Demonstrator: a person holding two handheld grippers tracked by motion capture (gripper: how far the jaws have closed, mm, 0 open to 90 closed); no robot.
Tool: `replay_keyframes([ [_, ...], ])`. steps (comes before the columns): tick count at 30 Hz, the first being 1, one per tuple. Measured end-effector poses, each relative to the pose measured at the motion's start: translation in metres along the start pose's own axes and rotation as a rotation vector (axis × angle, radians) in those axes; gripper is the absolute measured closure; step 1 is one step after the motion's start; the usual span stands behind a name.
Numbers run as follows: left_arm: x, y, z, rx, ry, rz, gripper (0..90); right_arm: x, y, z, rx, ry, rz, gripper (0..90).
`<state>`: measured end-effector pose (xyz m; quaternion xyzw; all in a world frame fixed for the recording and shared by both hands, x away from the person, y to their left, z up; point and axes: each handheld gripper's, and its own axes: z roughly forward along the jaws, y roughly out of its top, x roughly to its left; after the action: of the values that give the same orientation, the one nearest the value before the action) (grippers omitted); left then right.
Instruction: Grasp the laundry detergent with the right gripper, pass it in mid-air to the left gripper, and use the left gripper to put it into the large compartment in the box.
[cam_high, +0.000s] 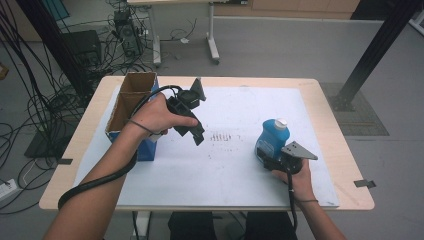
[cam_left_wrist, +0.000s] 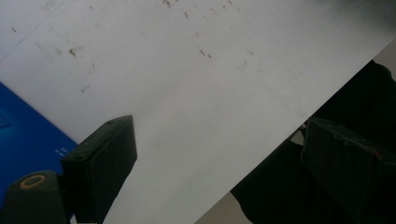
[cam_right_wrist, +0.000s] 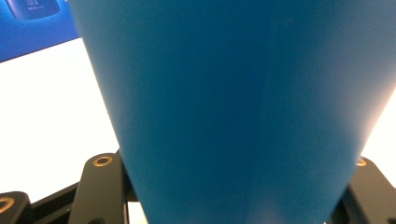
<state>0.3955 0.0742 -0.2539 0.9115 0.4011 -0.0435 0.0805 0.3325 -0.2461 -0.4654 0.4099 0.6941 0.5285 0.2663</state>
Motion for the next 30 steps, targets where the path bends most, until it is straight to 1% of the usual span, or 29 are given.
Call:
replay_keyframes([
  [18,-0.0024,0.0013,0.0003,0.006,-0.001,0.011,10.8,0.0,-0.0009,-0.0002,-0.008,-0.002,0.001,39.3],
  [23,-0.0018,0.0,-0.0011,0.002,-0.003,0.014,10.7,-0.0005,-0.0001,-0.0001,-0.002,0.003,-0.003,39.4],
  [30,-0.0018,-0.001,-0.0043,-0.004,0.0,0.023,10.7,-0.0029,0.0015,0.0,0.011,0.024,-0.011,39.5],
])
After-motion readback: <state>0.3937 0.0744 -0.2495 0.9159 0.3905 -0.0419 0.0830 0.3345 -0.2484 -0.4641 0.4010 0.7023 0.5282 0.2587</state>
